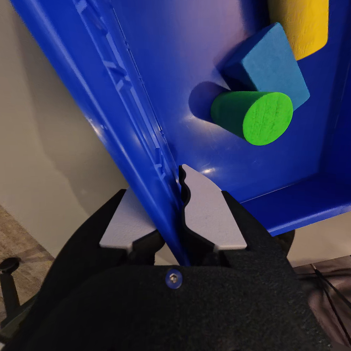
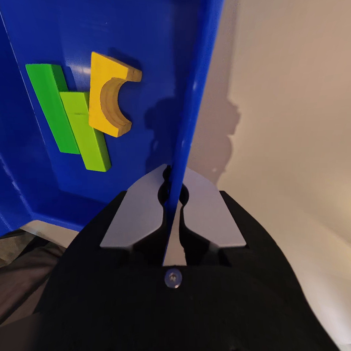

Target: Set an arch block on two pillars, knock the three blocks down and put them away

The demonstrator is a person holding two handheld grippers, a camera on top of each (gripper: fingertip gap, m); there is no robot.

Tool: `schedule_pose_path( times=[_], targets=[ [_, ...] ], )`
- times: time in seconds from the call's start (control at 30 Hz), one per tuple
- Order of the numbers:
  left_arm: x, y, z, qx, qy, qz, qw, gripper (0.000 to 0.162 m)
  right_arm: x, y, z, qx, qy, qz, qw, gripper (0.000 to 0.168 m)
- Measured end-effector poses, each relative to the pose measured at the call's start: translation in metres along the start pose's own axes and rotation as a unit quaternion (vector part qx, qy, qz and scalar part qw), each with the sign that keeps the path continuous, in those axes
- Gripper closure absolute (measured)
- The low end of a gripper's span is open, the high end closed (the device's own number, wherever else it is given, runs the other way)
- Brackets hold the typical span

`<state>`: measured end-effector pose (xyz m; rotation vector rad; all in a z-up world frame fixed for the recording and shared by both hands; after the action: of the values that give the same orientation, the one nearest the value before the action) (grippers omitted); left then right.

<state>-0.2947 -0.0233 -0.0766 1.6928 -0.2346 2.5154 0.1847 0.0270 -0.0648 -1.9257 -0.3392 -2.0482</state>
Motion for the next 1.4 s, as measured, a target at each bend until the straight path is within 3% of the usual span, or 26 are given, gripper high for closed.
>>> schedule_pose_path(
  times=[0.13,0.47,0.63,1.07,1.4],
  targets=[
    [-0.005,-0.005,0.011,-0.021,0.001,-0.01,1.0,0.153,-0.003,0.016,0.049,-0.015,0.021,0.0,1.0,0.16],
    [-0.007,-0.008,0.016,-0.021,-0.004,-0.013,1.0,0.153,-0.012,0.108,0.208,-0.129,0.046,-0.018,0.99,0.16],
    [-0.007,-0.008,0.017,-0.018,-0.001,-0.011,1.0,0.153,-0.017,0.139,0.267,-0.181,0.025,0.003,0.983,0.161],
    [-0.007,-0.009,0.016,-0.016,-0.007,-0.008,1.0,0.153,-0.022,0.164,0.311,-0.193,0.03,0.063,0.979,0.161],
    [-0.007,-0.007,0.016,-0.006,-0.006,-0.004,1.0,0.152,-0.021,0.177,0.308,-0.26,0.017,0.019,0.965,0.16]
  ],
)
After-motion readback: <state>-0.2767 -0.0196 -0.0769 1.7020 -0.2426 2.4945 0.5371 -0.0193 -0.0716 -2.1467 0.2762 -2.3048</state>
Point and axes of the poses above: each gripper's, where its closed fingertips meet, x back along the fingers, y out of its underside, z = x × y across the jaws, the point moved 6 cm from there along x, back along the fingers, and after that the axes turned 15 degrees about y, right-handed, at the moved point
